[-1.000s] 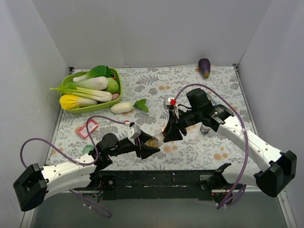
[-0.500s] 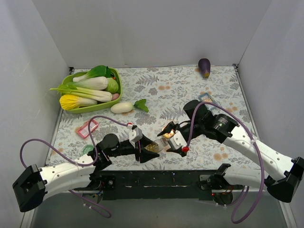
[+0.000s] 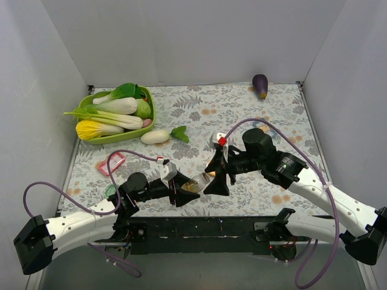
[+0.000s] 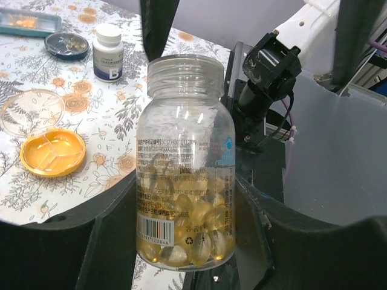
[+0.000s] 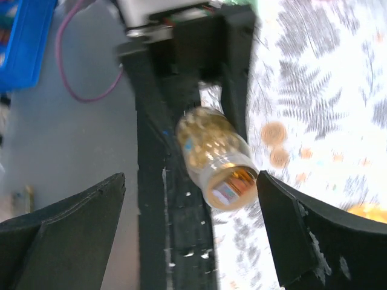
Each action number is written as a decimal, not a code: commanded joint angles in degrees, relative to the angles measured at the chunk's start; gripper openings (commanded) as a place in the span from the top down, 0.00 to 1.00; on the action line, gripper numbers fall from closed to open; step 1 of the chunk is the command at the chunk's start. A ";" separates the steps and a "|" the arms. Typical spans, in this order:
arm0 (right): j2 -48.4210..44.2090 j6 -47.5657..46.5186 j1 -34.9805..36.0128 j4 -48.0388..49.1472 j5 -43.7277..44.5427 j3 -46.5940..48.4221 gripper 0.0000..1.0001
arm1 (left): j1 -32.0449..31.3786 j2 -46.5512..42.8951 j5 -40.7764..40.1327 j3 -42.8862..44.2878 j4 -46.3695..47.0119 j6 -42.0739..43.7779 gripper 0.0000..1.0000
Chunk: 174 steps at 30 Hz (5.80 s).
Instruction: Sort the pills into containers
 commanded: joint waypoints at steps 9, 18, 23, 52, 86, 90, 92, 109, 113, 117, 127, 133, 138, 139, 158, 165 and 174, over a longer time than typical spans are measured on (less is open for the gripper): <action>2.61 31.28 -4.25 6.00 7.65 -5.60 0.14 | 0.18 -0.09 -1.64 -0.09 3.11 0.06 1.00; 3.06 33.56 -5.39 8.72 2.20 -6.04 0.25 | 0.18 -0.09 -1.64 -0.27 2.49 0.41 1.00; 3.50 35.32 -6.18 10.31 0.26 -6.22 0.27 | 0.18 -0.18 -1.56 -0.27 2.31 0.77 1.00; 9.56 -97.79 -6.18 -16.02 -7.64 4.41 0.65 | 11.26 12.56 17.61 3.95 10.24 -1.70 1.00; 8.33 28.73 -10.05 15.05 -3.77 -5.87 0.31 | 11.35 8.35 13.30 4.21 5.13 2.09 1.00; 8.42 28.47 -10.14 19.09 -9.14 -6.74 0.75 | 11.35 8.35 13.56 4.13 4.86 2.00 1.00; 8.42 25.41 -10.05 19.89 -11.95 -6.57 0.90 | 11.35 8.17 13.74 4.21 4.51 2.09 1.00; 17.56 -100.80 -2.23 -36.54 -9.97 17.52 0.99 | 11.35 8.87 21.03 4.39 5.48 -4.42 1.00; 12.74 -97.26 -1.61 -27.95 -9.58 10.85 0.63 | 11.35 8.52 21.38 4.39 4.34 -3.81 1.00; 9.65 -79.62 -1.70 -17.65 -12.04 8.38 0.20 | 11.35 8.26 21.12 4.39 3.63 -3.37 1.00; -1.68 -3.34 -1.70 11.97 -0.22 1.08 0.03 | 11.35 6.68 20.24 4.74 1.61 -2.22 1.00; 0.59 20.36 -2.66 12.05 0.70 -1.46 0.04 | 11.35 7.03 20.42 5.18 1.44 -2.22 1.00; 1.38 23.28 -3.37 11.28 6.05 -4.02 0.04 | 11.35 6.59 20.15 5.27 1.17 -2.22 1.00; 1.56 23.72 -3.46 11.28 6.32 -4.28 0.04 | 11.35 6.42 20.07 5.18 1.17 -2.22 1.00; 5.33 11.97 -3.46 11.54 -8.51 -0.25 0.97 | 11.35 7.11 20.68 5.71 0.56 -1.08 1.00; 12.80 -47.95 -3.19 -15.31 -25.13 16.24 0.99 | 11.35 9.22 24.28 7.29 1.35 -1.34 1.00; 19.32 -109.85 0.76 -49.70 -13.64 27.18 0.99 | 11.35 9.75 27.09 8.70 -1.90 0.24 1.00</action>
